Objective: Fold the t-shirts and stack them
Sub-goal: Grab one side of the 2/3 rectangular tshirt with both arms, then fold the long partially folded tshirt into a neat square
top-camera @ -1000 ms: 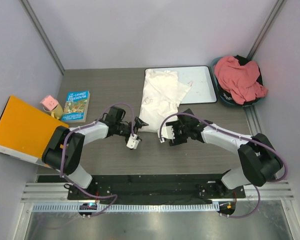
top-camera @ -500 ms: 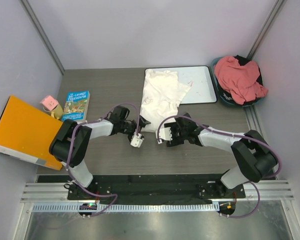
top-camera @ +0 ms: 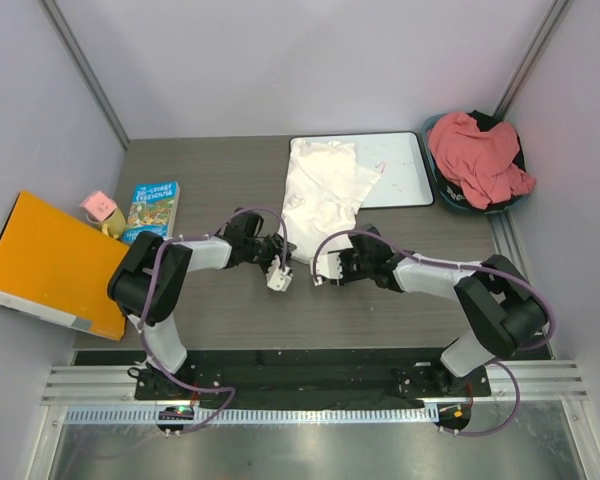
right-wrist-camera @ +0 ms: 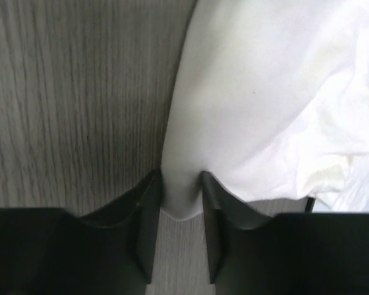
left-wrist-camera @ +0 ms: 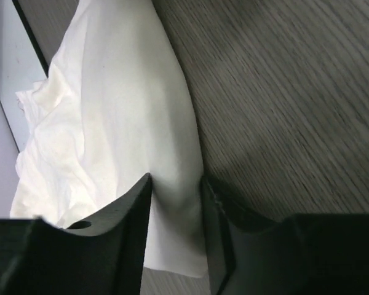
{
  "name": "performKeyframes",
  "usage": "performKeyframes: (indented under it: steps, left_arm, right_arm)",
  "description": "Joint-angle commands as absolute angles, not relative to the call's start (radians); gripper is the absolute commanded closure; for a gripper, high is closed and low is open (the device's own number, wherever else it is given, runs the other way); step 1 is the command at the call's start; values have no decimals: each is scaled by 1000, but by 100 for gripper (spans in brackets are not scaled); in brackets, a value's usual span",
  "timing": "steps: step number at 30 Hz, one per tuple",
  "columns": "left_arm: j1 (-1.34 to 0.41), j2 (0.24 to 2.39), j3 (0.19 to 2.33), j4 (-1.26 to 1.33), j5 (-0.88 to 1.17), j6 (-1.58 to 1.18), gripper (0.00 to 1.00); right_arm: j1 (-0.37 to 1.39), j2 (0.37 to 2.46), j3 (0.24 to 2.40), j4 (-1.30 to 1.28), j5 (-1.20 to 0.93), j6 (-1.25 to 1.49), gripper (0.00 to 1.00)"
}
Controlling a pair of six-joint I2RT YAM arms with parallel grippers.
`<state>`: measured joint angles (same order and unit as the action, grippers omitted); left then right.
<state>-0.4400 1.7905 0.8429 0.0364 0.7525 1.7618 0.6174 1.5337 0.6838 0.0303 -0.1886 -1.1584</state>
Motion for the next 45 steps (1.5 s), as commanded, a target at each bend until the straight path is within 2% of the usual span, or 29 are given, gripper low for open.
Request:
performKeyframes:
  steps: [1,2,3,9,18,25,29,30,33,35,39,45]
  left_arm:
    - [-440,1836,882,-145,657,1824,65]
    - [-442,1835,888,-196,658,1835,70]
    - [-443,1818,893,-222,664,1836,77]
    - [-443,1689,966,-595,787,1851,99]
    - [-457,1352,950,-1109,965,1991,100]
    - [-463,1191,945,-1370,1074,2043,100]
    - [-469,1108,904,-1301,1111,2028,100]
    - [-469,1097,882,-1248,1105,1938,100]
    - [-469,1075,848,-944,1037,1693,100]
    - [-469,1098,845,-786,999,1634,100]
    - [-460,1190,911,-723,919,1612,100]
    - [-407,1292,953,-628,908,1606,100]
  right_arm:
    - [607,1592,750,-63,-196,-1177,83]
    - [607,1597,768,-93,-199,-1177,99]
    - [607,1597,784,-142,-202,-1172,99]
    - [641,1468,827,-299,-233,-1144,99]
    - [741,1140,937,-742,-390,-1055,99]
    - [827,1049,1074,-923,-434,-979,99]
    - [839,1066,1057,-852,-399,-973,99]
    - [841,1078,1046,-823,-379,-983,99]
    - [839,1129,999,-709,-269,-1032,99]
    - [828,1178,985,-637,-209,-1055,99]
    - [775,1235,994,-551,-184,-1107,99]
    - [698,1304,1051,-445,-153,-1170,99]
